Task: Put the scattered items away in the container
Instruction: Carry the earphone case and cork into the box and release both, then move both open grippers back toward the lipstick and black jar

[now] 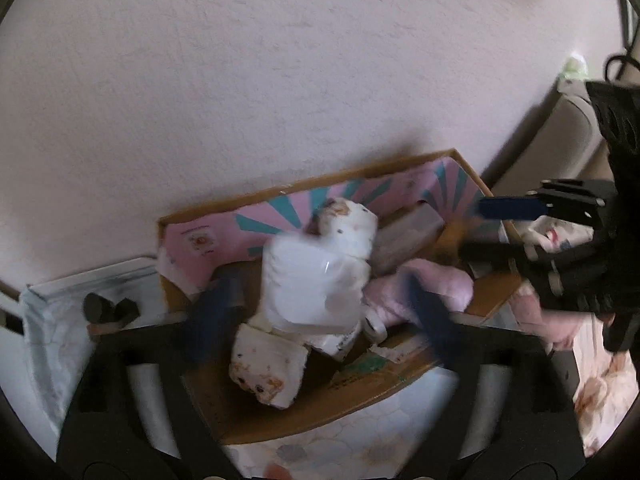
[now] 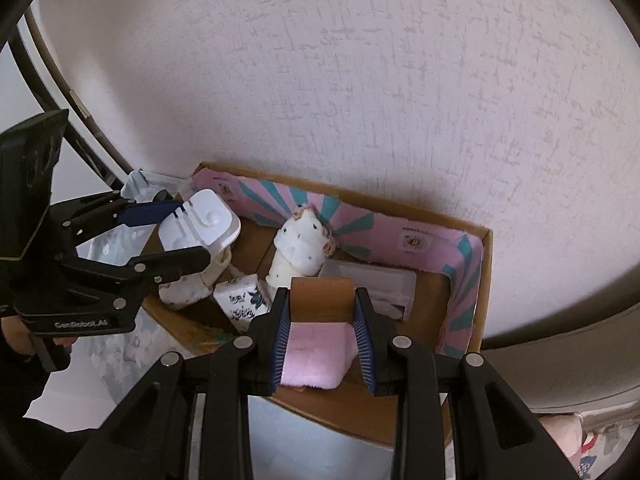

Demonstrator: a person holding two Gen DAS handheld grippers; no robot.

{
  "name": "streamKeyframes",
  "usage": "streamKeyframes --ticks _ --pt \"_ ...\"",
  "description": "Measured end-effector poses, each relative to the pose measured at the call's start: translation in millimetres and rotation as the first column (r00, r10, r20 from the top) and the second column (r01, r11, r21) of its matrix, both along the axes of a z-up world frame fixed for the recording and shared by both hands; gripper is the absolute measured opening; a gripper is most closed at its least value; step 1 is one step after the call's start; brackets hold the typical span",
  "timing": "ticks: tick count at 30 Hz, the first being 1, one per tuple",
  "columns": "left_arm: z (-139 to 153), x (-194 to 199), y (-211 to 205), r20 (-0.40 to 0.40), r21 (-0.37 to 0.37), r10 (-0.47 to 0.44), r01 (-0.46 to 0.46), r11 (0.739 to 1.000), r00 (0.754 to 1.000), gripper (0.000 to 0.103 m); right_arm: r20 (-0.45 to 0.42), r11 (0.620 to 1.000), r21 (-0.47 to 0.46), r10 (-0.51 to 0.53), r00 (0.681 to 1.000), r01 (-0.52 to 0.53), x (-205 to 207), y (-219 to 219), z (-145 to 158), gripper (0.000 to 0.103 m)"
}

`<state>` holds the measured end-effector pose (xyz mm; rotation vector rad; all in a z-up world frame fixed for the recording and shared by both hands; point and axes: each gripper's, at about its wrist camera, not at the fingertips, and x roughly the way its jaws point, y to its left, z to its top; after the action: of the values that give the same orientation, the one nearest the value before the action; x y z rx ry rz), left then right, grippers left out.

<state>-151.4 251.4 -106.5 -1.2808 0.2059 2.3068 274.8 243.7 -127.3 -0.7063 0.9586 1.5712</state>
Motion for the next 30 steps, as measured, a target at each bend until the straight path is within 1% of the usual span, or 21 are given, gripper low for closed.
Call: streamKeyframes --ticks 1,2,3,4,6,11,15,21,24,27,30 --pt "3.9 1.3 -0.4 -0.011 -0.002 -0.003 0.003 1.0 1.0 0.102 0.007 1.0 -0.005 -0.005 1.0 0.005 -0.7 1.3 0.2 0.043" --pt "5.7 1.7 -0.3 -0.013 -0.005 -0.008 0.008 1.0 1.0 0.103 0.01 1.0 -0.003 -0.012 1.0 0.012 -0.5 1.1 0.9 0.064" --pt "7.6 2.6 -0.4 -0.02 -0.009 -0.01 0.009 1.0 1.0 0.103 0.011 1.0 0.006 -0.023 1.0 0.023 0.3 -0.1 2.3 0.073" --pt "10.2 4.0 -1.3 -0.028 -0.014 -0.011 0.011 1.0 1.0 0.103 0.007 0.999 0.023 -0.037 0.999 0.037 0.9 -2.7 4.6 0.073" --pt "14.5 5.9 -4.6 -0.031 -0.01 -0.014 0.013 1.0 0.999 0.103 0.012 0.999 0.023 -0.046 0.999 0.046 0.7 -5.3 7.1 0.073" --pt "25.3 8.2 -19.1 -0.035 0.01 -0.011 0.011 1.0 0.999 0.103 0.065 0.998 0.034 -0.052 0.996 0.05 -9.6 -10.4 16.7 0.073" --pt "31.4 9.5 -36.1 -0.051 0.019 0.007 -0.007 1.0 0.999 0.103 0.063 0.998 0.042 -0.053 0.997 0.05 -19.8 -9.5 28.2 0.073" --pt "47.7 11.6 -88.1 -0.079 0.033 0.071 -0.069 0.997 0.994 0.103 0.097 0.995 0.084 -0.065 0.993 0.056 -46.5 -2.1 51.1 0.073" --pt "53.9 10.8 -118.3 -0.094 0.026 0.113 -0.111 0.993 0.989 0.103 0.09 0.995 0.093 -0.045 0.995 0.036 -63.5 4.3 59.6 0.073" --pt "59.1 10.1 -153.3 -0.104 0.03 0.166 -0.163 0.986 0.981 0.103 0.093 0.994 0.113 -0.016 0.996 0.005 -89.7 12.3 69.0 0.073" --pt "63.1 10.1 -192.0 -0.105 0.044 0.232 -0.229 0.973 0.967 0.103 0.098 0.991 0.132 0.011 0.995 -0.024 -113.2 18.4 76.0 0.073"
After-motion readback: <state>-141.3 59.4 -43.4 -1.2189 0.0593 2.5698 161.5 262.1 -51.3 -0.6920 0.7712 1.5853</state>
